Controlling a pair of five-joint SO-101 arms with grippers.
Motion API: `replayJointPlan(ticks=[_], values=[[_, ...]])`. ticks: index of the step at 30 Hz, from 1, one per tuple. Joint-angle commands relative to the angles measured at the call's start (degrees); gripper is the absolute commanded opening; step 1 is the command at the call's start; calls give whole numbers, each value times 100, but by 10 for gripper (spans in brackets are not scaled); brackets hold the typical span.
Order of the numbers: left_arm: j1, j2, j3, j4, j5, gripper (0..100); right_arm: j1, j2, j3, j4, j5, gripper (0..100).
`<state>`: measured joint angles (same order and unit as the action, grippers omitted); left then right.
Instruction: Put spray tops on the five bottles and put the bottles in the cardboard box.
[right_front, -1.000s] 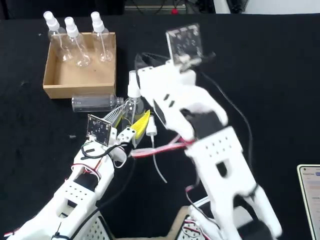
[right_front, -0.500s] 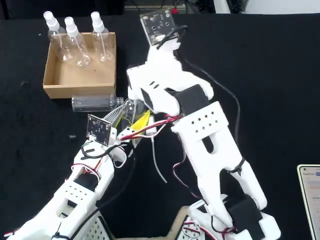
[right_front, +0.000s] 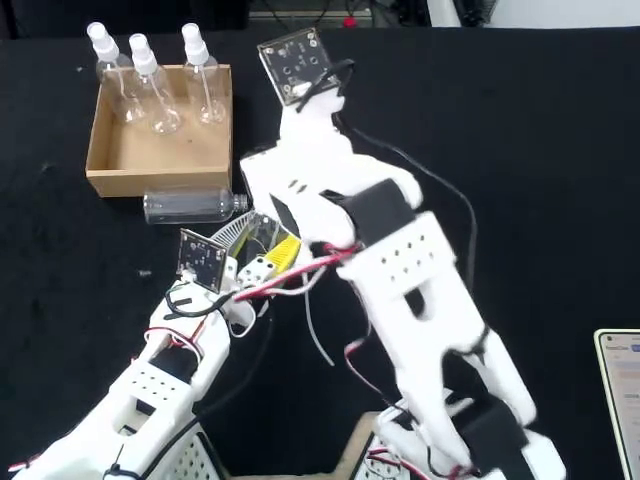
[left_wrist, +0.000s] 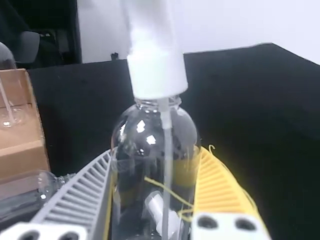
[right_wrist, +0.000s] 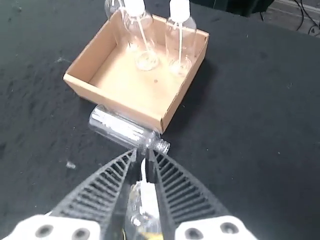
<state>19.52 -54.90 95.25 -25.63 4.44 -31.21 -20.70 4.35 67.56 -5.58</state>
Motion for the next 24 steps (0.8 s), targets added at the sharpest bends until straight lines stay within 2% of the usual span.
replayJointPlan(ticks=[1,13,19,24], values=[[-66,-105,-4,-88,35,30,-105,-541,127,193,62,12],[-66,-105,-4,-79,35,30,-79,-1200,1297,-580,70,15],[-66,-105,-4,-105,35,30,79,-1174,1323,-686,756,15],[-13,-105,-4,-105,35,30,193,-1165,1349,-703,826,15]])
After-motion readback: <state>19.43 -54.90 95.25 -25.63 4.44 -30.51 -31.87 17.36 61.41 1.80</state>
